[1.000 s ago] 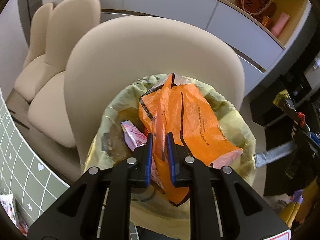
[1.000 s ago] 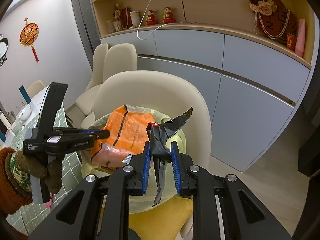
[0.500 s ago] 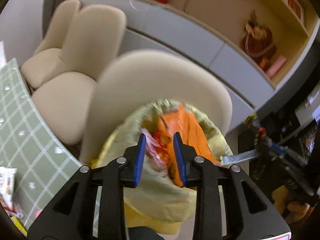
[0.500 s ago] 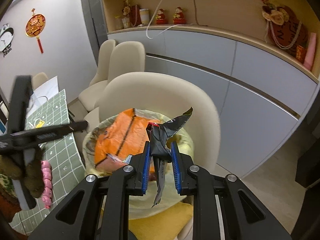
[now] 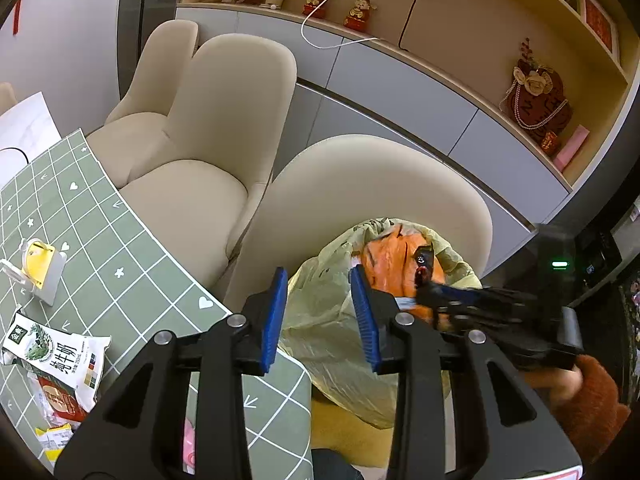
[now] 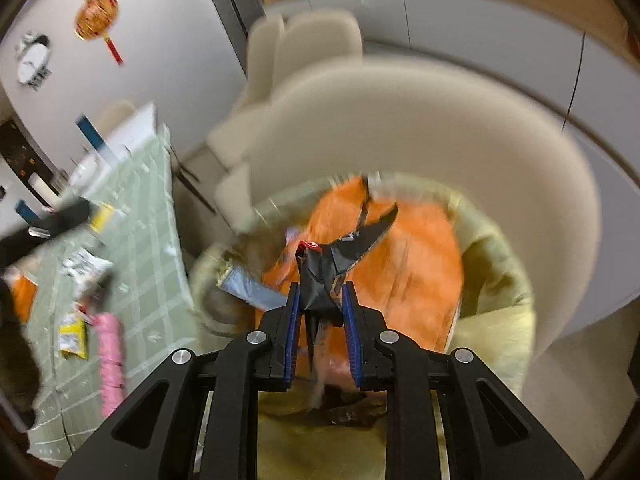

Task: Collect trash
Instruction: 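Open the left gripper to drop the orange bag while the right releases the black wrapper, then move both open grippers back over the remaining trash on the table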

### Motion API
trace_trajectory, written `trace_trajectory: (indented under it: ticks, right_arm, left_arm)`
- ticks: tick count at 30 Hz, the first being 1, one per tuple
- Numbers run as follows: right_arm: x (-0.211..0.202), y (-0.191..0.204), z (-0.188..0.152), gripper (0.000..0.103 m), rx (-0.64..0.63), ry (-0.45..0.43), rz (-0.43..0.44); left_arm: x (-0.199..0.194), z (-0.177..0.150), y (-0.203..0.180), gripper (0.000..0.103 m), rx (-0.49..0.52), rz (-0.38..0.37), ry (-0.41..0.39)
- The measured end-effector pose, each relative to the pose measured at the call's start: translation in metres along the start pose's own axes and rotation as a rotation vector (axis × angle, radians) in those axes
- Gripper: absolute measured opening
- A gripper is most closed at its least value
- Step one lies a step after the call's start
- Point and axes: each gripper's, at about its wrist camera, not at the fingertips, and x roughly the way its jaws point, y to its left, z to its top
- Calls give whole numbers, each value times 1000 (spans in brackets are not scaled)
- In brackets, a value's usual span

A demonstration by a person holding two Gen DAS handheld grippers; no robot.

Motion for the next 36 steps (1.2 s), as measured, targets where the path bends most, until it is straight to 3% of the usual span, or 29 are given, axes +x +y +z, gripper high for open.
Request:
trace_trajectory:
  ticks: [7,14,17,20,23,30,34,36]
  right_arm:
    - [35,-16,4,20,-14,144,-84]
    - [32,-19,-1,21,-15,182,-28]
    - [28,-12,-10,23,-1,147,-34]
    - [15,-13,-16,37,38,103,-21]
    - [-2,-11,-23,44,44,55,-28]
    - [-57,6,-39,46,31,-89,-83]
    - [-93,13,-48,48,60,-193,-38]
    - [-110,26,-52,55,52,-249,-8]
  left_arm:
    - [11,-10,8,32,-13,-17,44]
    - [21,-21,16,32,-44,-26,81]
    - [19,-24,15,32,-43,-28,82]
    - [12,-29,14,32,-35,-22,79]
    - [7,-33,17,32,-34,-15,81]
    - [-19,-57,24,34,-25,14,58]
    - [-39,-74,39,36,-49,37,49]
    - [-51,-83,49,36,-57,64,43]
